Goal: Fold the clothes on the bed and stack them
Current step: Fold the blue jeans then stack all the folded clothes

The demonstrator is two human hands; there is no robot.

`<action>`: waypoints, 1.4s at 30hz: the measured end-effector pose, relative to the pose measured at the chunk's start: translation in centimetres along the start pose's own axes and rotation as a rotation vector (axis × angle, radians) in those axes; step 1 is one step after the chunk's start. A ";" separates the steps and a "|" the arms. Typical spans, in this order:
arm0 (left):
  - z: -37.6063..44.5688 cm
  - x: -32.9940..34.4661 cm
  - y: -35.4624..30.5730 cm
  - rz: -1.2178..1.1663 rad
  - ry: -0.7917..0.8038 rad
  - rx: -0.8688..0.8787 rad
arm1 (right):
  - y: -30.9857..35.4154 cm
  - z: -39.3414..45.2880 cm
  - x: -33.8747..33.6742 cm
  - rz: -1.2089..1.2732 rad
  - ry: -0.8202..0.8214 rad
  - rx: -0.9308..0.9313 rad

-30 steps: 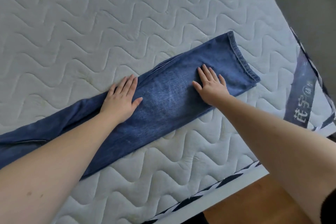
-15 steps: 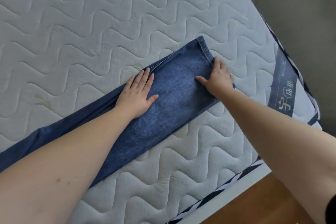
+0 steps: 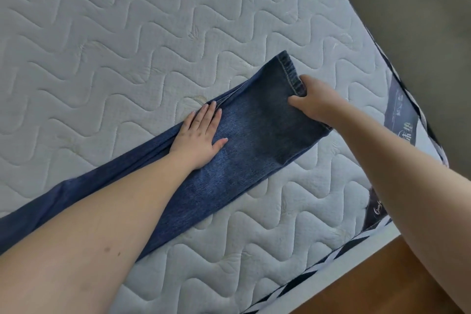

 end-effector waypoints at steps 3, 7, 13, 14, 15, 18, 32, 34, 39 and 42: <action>0.0 -1.0 0.3 -0.049 0.038 0.042 | 3.5 -3.2 -0.2 -0.013 0.020 -0.062; -0.7 -3.9 0.6 -0.381 -0.026 0.082 | 8.1 -7.8 0.6 0.057 0.097 -0.100; -5.7 -5.6 4.0 -1.235 -0.042 -0.400 | 15.2 -13.1 2.6 0.059 0.130 -0.233; -7.0 -5.4 5.0 -1.372 -0.047 -0.479 | 16.3 -13.8 3.2 0.051 0.144 -0.246; -8.1 -5.3 6.2 -1.479 -0.056 -0.541 | 17.3 -14.4 3.9 0.042 0.155 -0.264; -11.2 -5.1 10.4 -1.617 -0.110 -0.728 | 20.0 -16.0 6.1 -0.033 0.173 -0.320; -26.5 -7.3 18.3 -2.185 0.062 -0.653 | 33.4 -22.8 19.0 -0.017 0.316 -0.465; -28.8 -6.5 19.0 -2.149 0.038 -0.697 | 35.1 -23.9 21.2 -0.017 0.348 -0.473; -33.6 -2.8 20.9 -2.132 0.003 -0.842 | 37.6 -25.5 27.5 0.011 0.426 -0.448; -35.7 -0.2 21.9 -2.099 0.014 -0.981 | 38.0 -26.2 31.3 0.010 0.496 -0.422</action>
Point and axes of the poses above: each hand's wrist, its own z-axis towards the middle knuckle, its own x-axis out of the palm, y = z × x, the point moved 5 cm from there along z, towards the middle knuckle, and after that the axes turned 3 degrees about -y, right-handed, at the moved point
